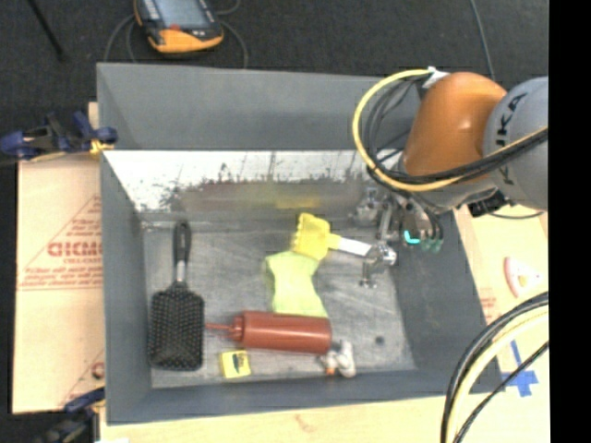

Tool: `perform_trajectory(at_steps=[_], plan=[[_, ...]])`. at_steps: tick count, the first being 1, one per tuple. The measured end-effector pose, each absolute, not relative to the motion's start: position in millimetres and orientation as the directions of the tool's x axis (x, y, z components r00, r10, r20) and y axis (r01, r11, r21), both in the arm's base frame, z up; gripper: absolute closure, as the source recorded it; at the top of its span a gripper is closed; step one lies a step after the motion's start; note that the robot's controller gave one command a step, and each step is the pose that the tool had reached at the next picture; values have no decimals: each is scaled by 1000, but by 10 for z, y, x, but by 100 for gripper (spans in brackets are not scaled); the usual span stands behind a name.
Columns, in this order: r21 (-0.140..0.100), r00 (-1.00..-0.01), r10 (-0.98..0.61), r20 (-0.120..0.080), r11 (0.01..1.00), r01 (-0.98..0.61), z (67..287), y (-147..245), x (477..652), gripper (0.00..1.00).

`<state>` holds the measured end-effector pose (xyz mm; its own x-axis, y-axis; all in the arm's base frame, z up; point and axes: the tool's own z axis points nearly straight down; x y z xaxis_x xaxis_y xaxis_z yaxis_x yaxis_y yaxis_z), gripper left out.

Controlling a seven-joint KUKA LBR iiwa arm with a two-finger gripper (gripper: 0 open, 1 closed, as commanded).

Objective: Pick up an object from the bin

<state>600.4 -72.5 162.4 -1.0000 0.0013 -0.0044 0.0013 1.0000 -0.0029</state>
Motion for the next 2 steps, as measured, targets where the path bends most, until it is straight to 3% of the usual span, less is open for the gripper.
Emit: perform_trajectory(at_steps=[1,2], plan=[[-3,-1000,1,-4,1000,1,1624,-724,6004,0],[-4,-916,-402,-6,916,-402,747,-703,6165,100]])
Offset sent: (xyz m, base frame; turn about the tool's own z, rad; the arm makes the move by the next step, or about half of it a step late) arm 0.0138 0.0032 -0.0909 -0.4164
